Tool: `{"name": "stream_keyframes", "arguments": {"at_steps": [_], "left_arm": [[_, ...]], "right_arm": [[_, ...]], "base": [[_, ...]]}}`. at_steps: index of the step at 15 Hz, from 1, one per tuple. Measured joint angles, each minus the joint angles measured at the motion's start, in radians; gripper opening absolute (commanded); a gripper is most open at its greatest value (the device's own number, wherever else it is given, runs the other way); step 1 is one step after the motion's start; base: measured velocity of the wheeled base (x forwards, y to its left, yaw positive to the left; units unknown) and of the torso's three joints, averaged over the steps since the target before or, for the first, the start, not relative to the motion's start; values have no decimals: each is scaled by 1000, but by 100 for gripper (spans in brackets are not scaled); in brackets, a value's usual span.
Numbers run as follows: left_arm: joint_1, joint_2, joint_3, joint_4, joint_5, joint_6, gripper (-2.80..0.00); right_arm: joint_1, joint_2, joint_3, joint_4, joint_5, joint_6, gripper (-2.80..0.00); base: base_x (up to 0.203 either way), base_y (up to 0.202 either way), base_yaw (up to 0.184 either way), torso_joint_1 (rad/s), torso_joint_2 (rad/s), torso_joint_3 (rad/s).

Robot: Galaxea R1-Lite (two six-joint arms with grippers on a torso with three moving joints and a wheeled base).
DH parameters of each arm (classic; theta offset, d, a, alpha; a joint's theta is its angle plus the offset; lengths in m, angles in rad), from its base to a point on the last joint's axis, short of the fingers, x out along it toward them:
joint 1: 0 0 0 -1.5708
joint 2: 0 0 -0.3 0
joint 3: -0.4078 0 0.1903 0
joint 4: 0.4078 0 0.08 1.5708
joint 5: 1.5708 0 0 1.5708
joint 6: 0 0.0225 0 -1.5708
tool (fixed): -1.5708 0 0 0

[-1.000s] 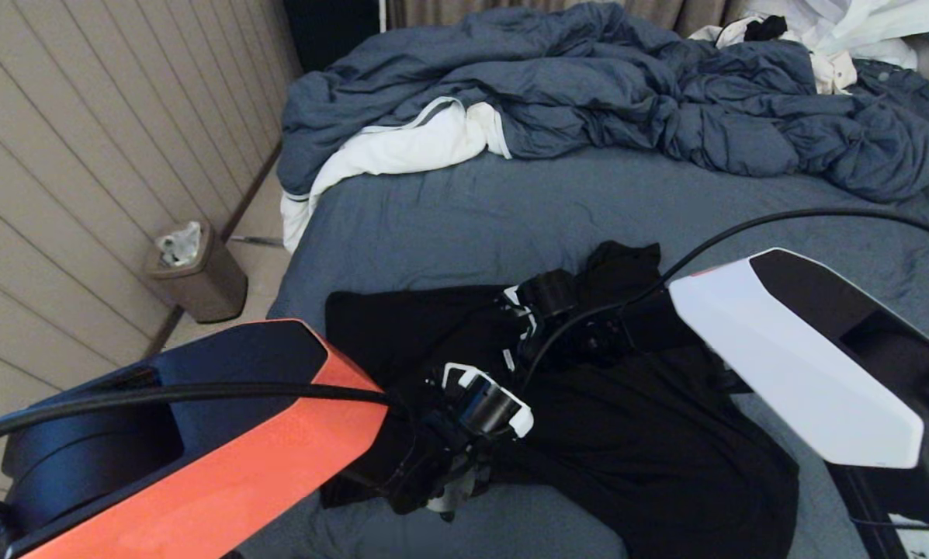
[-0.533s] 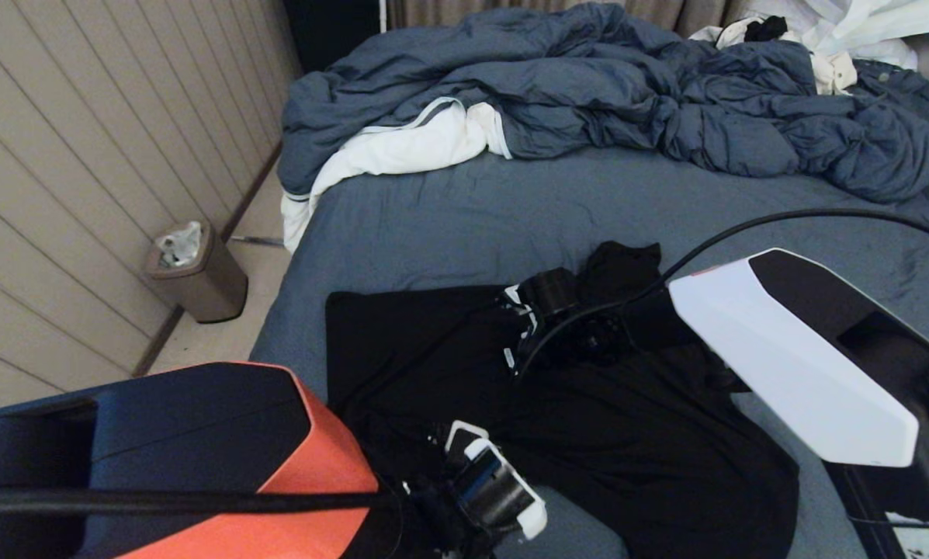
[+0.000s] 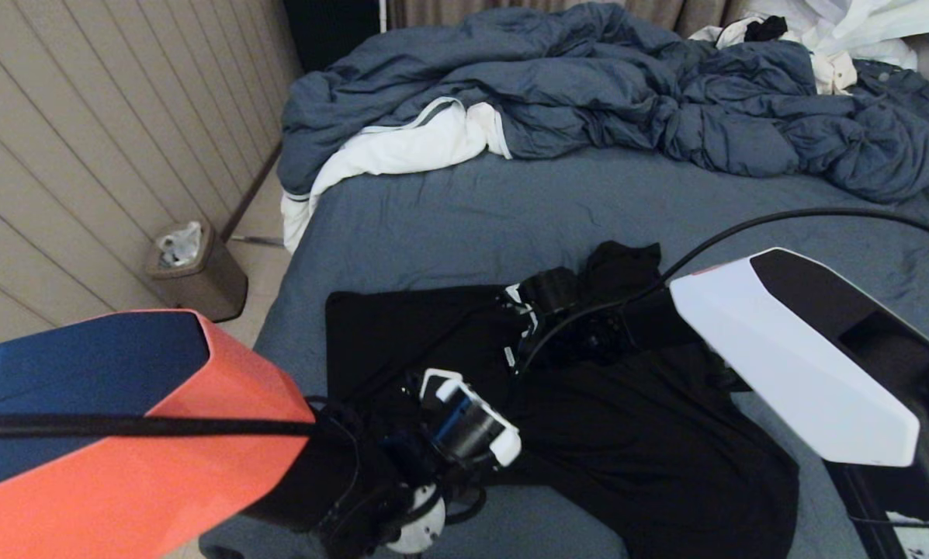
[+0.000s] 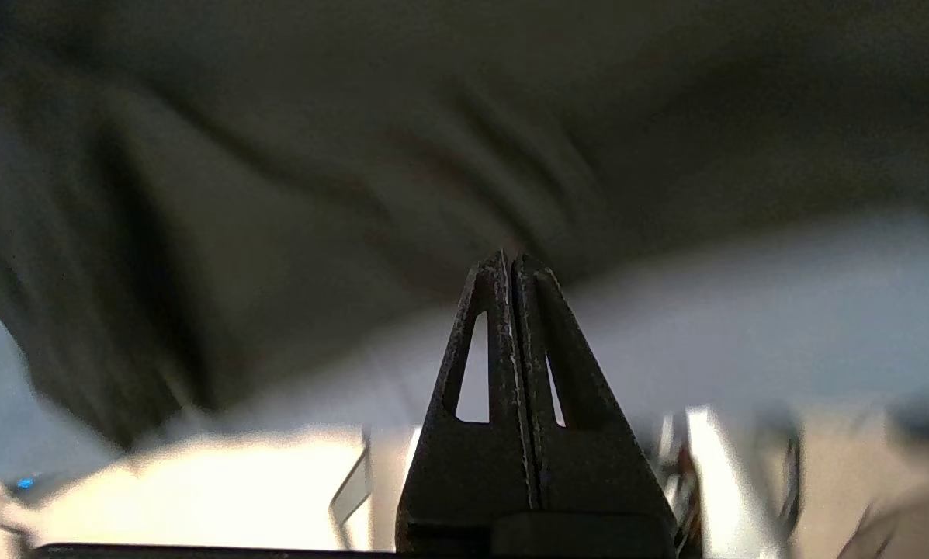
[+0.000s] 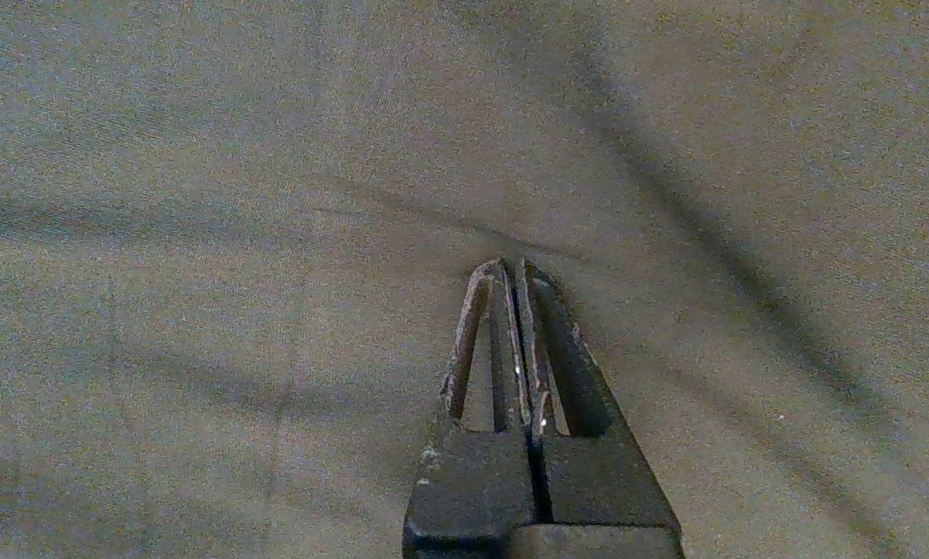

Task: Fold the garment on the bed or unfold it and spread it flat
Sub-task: Unford the black T-shirt

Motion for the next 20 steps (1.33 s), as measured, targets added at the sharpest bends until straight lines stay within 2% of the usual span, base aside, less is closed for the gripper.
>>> {"name": "stream_keyframes", "arguments": {"at_steps": [2,5,6,8,18,19,20], "left_arm": [[83,22,-30,-1,-60,-1,-280],[147,39,-34,-4,-74,-6,-280],[154,40,-28,-9,-76,-7,0],[159,44,-19,-41,-72,-3,0],[158,87,-8,-47,-73,-9,0],[157,91,-11,-47,-73,-8,-280],[156,93,-13,-47,-73,-8,-280]], "right_arm": [[-2,-3,-8,0,-1,0,-280],[-3,-4,-12,0,-1,0,-280],[-3,-5,-12,0,0,0,-280],[-3,-6,-13,0,0,0,-280],[-3,0,-14,-2,0,-1,-280],[-3,1,-14,-3,0,-1,-280],[-3,1,-14,-3,0,-1,-280]], "base": [[0,0,0,0,0,0],[0,0,0,0,0,0],[0,0,0,0,0,0],[0,0,0,0,0,0],[0,0,0,0,0,0],[0,0,0,0,0,0],[0,0,0,0,0,0]]}}
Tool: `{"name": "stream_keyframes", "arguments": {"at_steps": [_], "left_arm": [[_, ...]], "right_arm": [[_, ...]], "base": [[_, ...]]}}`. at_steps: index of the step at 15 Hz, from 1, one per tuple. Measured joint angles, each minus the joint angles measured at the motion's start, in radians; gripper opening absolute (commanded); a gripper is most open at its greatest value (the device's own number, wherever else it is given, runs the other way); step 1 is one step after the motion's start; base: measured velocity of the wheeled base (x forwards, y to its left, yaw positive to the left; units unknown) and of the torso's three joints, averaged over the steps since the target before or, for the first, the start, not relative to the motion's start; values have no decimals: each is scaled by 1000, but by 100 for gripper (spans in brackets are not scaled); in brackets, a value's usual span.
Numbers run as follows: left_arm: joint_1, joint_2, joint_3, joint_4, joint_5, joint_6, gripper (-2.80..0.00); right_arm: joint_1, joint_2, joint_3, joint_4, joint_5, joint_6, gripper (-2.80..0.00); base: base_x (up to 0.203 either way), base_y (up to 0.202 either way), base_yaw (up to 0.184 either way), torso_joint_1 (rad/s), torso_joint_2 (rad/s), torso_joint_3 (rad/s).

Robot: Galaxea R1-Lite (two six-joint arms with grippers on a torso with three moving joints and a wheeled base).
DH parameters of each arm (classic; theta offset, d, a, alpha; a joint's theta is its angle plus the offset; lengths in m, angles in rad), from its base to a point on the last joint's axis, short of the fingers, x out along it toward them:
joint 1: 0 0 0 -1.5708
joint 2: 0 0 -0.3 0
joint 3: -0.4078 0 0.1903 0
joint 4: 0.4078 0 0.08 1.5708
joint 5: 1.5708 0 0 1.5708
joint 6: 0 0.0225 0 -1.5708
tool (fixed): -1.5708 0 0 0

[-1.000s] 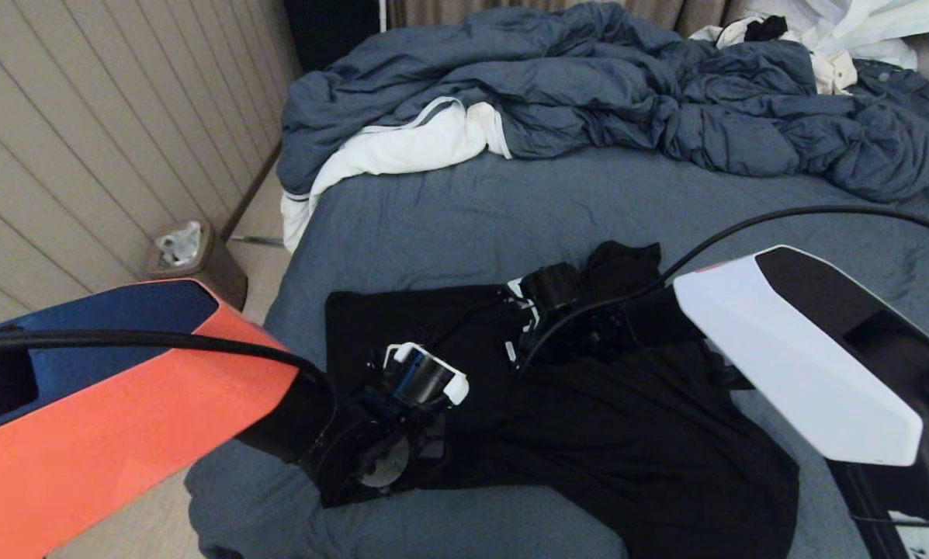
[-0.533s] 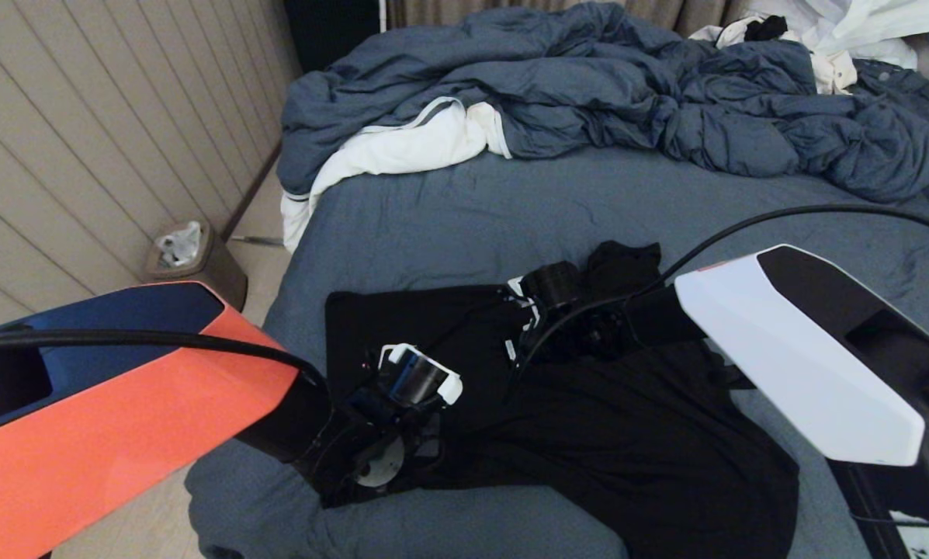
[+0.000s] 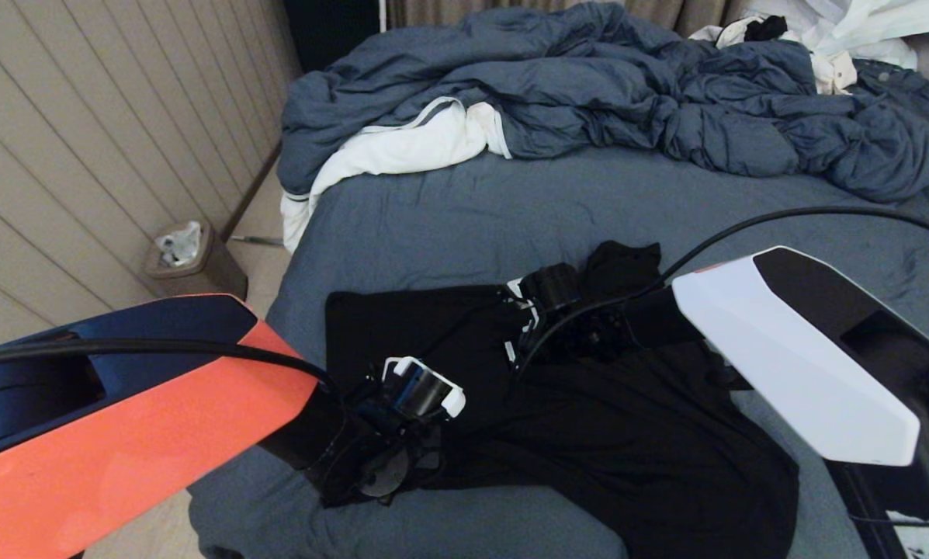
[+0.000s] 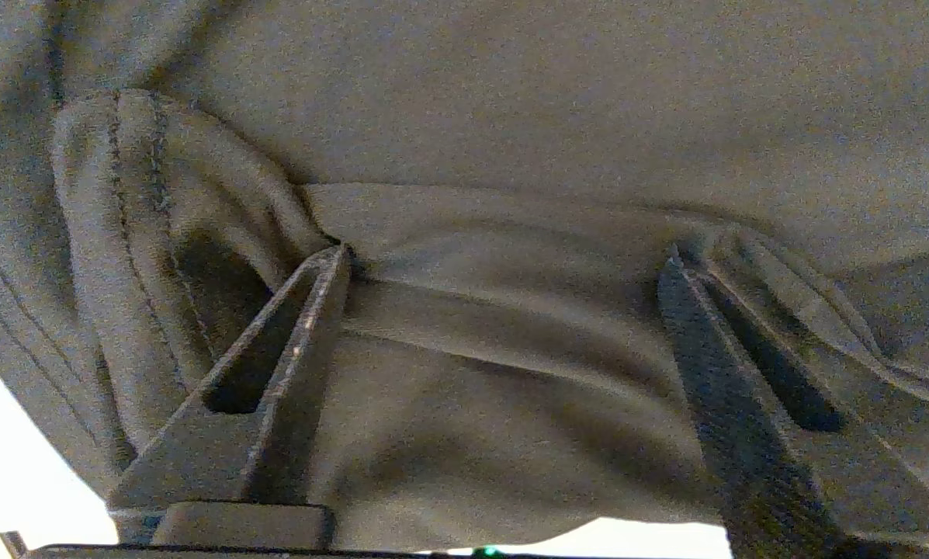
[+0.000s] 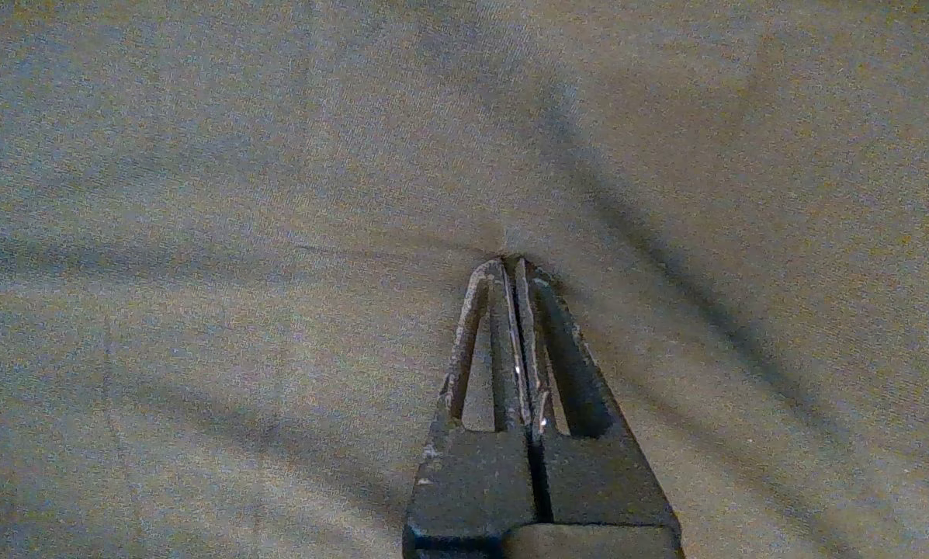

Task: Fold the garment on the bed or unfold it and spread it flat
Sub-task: Unford the black T-shirt

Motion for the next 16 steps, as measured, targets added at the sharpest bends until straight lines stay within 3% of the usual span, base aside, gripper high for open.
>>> {"name": "stream_keyframes", "arguments": {"at_steps": [5,9,13,16], "left_arm": [[-9,-6,6,0,1,-6,-280],[-26,-34,78,-12,3,-9,-280],[-42,-117,217,-19,8,-22,-280],[-93,-236,346,-14,12,-33,-280]], "right_arm": [[-2,0,-5,1,0,1,-280],[-2,0,-6,1,-1,1,-280],[-2,0,-9,1,-1,1,-280],[-3,2,-12,1,-2,1,-280]], "base": [[0,0,0,0,0,0],[0,0,0,0,0,0],[0,0,0,0,0,0],[0,0,0,0,0,0]]}}
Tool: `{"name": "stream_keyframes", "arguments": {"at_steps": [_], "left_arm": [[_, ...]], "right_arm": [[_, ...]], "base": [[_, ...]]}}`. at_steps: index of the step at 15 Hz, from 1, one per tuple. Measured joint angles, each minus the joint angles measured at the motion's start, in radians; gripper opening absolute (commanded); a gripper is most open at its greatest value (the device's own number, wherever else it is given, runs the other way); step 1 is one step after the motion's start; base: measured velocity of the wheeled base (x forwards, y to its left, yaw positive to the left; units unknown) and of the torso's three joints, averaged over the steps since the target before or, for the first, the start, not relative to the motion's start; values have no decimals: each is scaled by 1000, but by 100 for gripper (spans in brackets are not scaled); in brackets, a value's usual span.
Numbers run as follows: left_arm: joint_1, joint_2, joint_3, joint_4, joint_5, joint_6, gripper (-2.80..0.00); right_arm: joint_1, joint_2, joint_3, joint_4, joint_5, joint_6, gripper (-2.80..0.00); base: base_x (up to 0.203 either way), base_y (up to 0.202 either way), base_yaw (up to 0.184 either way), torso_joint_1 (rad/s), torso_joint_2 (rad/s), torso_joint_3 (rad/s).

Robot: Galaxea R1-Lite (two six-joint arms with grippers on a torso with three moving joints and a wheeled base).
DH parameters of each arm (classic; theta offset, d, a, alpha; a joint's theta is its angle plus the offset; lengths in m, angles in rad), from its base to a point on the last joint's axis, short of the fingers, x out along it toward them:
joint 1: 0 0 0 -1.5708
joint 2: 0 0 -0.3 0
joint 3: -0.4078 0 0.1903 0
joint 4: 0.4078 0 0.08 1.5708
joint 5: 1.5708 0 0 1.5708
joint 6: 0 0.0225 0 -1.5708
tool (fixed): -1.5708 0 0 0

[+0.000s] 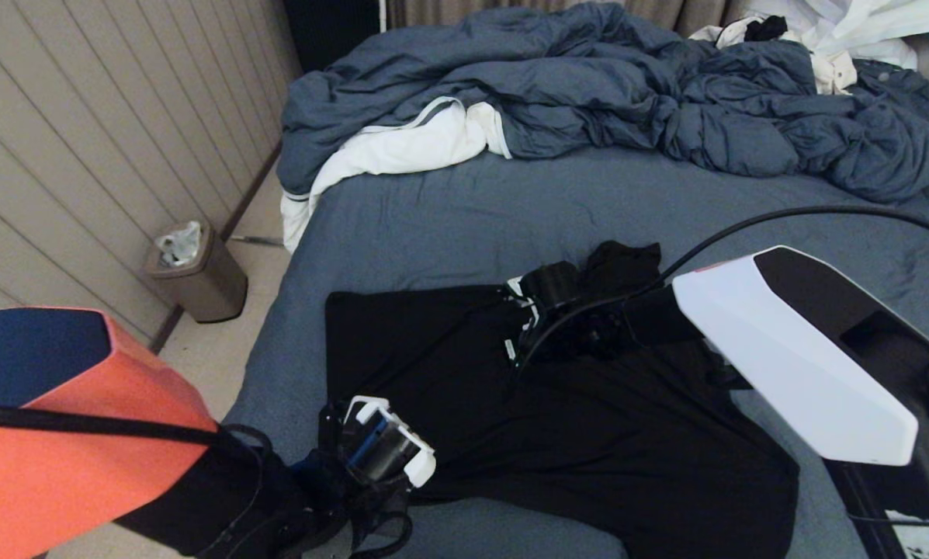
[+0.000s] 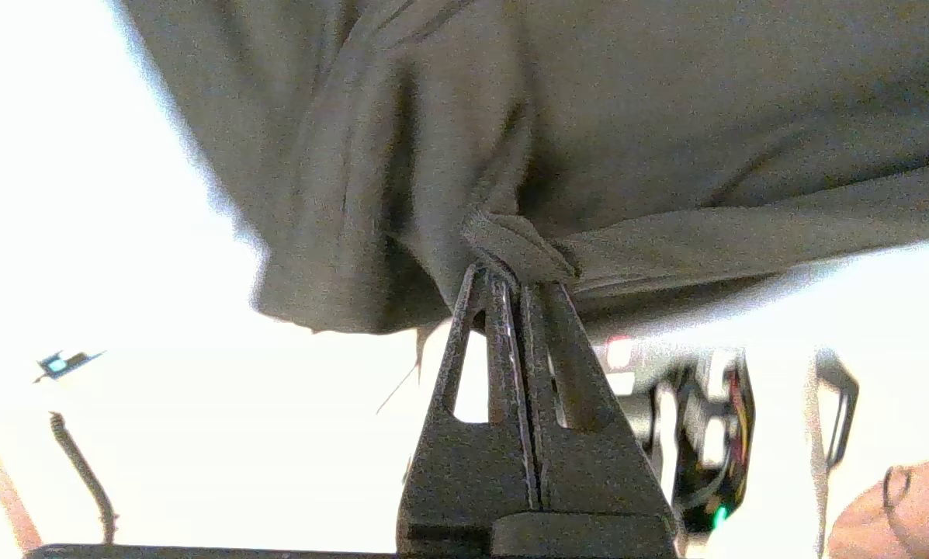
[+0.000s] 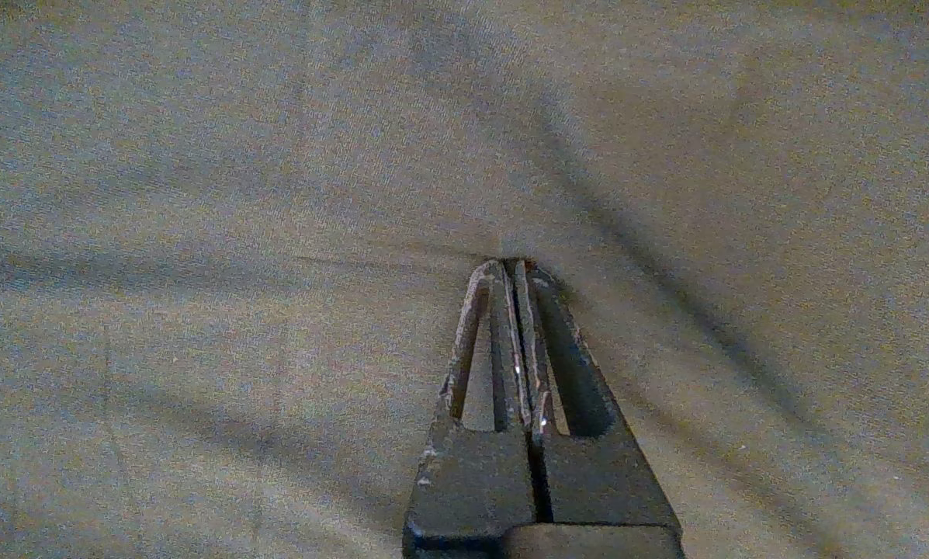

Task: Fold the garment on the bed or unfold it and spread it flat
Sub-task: Unford the black T-shirt

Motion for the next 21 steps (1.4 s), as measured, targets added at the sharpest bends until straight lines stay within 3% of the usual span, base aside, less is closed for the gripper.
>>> {"name": "stream_keyframes", "arguments": {"at_steps": [4,6,7,17,19,21], "left_arm": [[-175,-98,139,3,23,-57,-280],[-204,-94,154,-3,26,-71,-280],[-211,-89,155,-5,26,-71,0],[-272,-131,146,-28,52,-50,0],[-236,-145,114,-26,76,-41,0],[-134,-149,46,-25,66,-22,0]], "right_arm": [[-1,0,0,0,0,0,-280],[-1,2,0,1,0,0,-280],[-1,3,0,1,0,-1,-280],[-10,11,-9,0,0,-2,-280],[-22,6,-21,2,1,1,-280],[-53,-9,-49,5,1,13,-280]], "base": [[0,0,0,0,0,0],[0,0,0,0,0,0],[0,0,0,0,0,0],[0,0,0,0,0,0],[0,0,0,0,0,0],[0,0,0,0,0,0]]}}
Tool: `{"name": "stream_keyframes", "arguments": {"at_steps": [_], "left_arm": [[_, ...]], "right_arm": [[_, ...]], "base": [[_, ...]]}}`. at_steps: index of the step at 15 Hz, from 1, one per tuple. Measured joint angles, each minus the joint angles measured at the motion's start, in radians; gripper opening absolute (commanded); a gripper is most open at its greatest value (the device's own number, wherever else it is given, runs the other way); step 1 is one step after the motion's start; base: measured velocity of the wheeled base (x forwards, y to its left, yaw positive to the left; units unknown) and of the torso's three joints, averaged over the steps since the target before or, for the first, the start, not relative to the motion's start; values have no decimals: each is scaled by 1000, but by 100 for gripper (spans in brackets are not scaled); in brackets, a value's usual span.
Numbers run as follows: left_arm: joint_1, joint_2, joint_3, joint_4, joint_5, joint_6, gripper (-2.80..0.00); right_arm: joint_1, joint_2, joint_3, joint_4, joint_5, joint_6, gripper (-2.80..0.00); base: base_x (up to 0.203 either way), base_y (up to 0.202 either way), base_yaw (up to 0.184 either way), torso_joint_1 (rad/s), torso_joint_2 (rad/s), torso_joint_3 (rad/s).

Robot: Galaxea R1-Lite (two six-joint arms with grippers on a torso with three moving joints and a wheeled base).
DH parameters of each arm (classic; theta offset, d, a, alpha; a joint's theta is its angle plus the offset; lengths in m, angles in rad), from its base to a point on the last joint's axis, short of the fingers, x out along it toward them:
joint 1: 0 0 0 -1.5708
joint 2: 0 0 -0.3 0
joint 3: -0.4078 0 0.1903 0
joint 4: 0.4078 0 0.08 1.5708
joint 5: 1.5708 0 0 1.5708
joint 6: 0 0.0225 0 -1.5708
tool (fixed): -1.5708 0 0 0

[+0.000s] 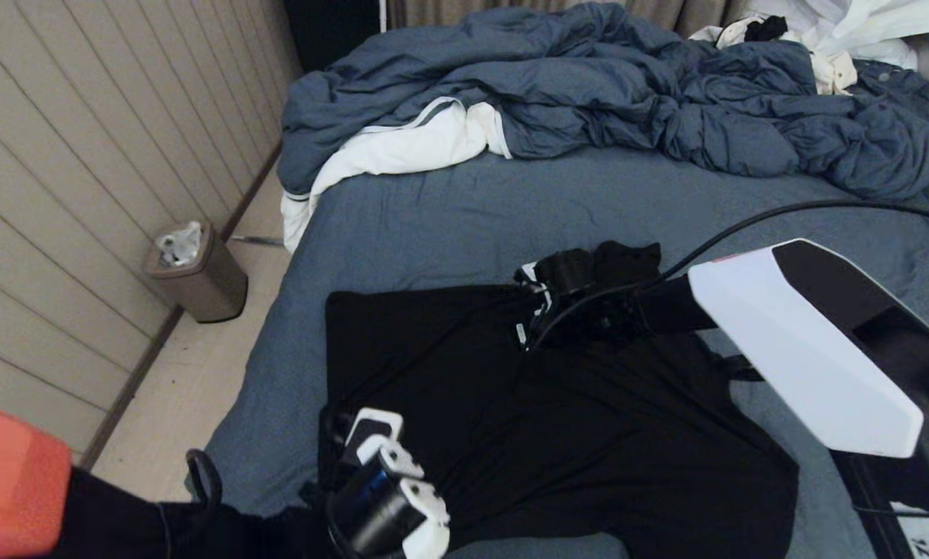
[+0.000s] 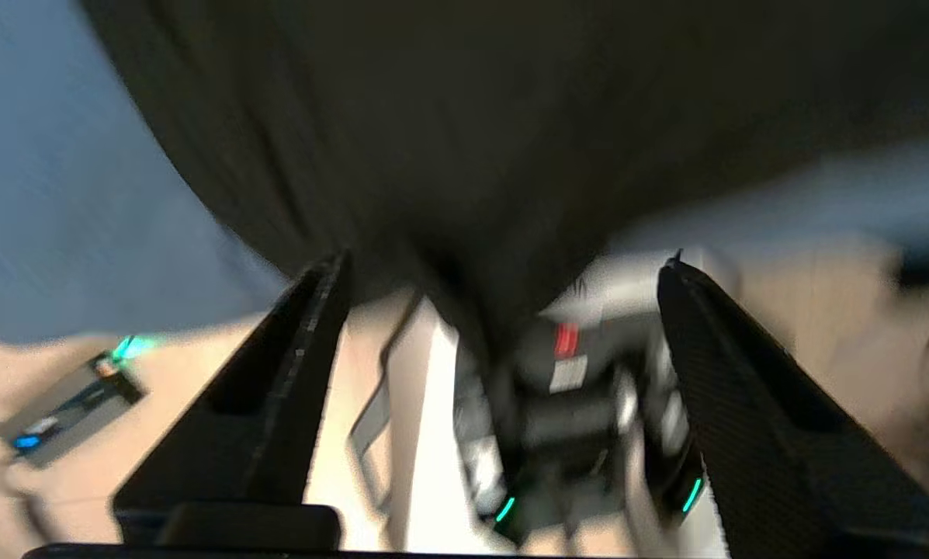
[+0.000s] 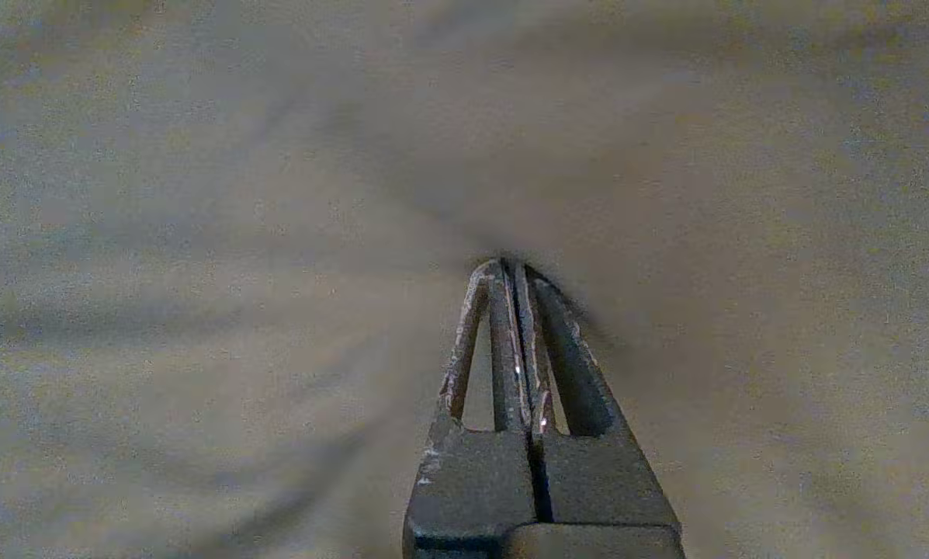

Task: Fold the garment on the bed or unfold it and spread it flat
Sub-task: Unford the black T-shirt

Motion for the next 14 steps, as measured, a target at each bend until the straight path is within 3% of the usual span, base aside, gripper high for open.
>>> {"name": "stream_keyframes", "arguments": {"at_steps": [3,8,11,14], "left_arm": [[188,7,-188,23,-64,21,0],[425,41,-366,71,-171,37,0],[516,121,-502,106,-215,54,0],[548,201,-597,110,-219,71,0]], "right_arm": [[-71,-29,-63,24,0,36,-280],[-199,-71,-186,105,1,41,-280],[-245,-45,-229,98,2,38,-280],[-276,-10,-237,9,2,34,-280]], "base": [[0,0,0,0,0,0],[0,0,0,0,0,0],[0,0,0,0,0,0],[0,0,0,0,0,0]]}}
